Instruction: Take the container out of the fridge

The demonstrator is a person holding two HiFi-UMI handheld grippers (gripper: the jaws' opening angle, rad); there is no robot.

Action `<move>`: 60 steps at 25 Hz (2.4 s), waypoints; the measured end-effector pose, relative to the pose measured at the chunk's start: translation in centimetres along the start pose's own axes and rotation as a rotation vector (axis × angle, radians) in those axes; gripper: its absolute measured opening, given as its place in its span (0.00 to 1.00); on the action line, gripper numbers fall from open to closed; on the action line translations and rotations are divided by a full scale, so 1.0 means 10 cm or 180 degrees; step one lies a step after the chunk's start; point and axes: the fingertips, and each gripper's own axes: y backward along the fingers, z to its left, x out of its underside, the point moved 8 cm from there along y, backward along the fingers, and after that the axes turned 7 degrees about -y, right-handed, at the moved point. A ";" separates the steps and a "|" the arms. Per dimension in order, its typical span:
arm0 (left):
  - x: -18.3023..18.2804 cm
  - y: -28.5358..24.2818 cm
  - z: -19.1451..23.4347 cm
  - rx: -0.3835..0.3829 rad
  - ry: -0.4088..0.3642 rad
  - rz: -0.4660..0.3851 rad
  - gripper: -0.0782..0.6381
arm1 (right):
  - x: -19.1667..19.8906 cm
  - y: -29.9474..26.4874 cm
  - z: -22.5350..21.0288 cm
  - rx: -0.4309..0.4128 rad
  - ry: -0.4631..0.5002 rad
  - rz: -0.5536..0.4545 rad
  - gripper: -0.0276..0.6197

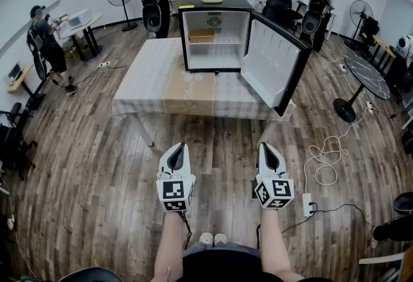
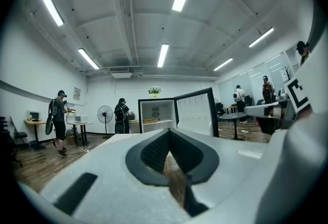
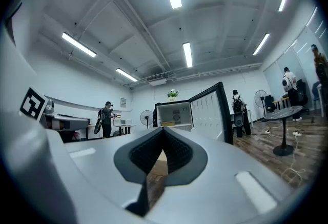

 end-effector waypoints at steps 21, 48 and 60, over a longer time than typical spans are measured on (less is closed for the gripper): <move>0.07 -0.03 0.10 0.0029 0.0029 0.0024 0.12 | 0.05 -0.06 0.06 0.0006 -0.0107 -0.0026 0.06; 0.23 -0.53 0.47 0.0184 0.0161 -0.0180 0.48 | 0.19 -0.53 0.14 0.0152 -0.0068 -0.0062 0.06; 0.27 -1.49 0.71 0.0116 0.0088 -0.0311 0.54 | 0.29 -1.55 -0.24 0.0052 -0.0079 -0.0144 0.06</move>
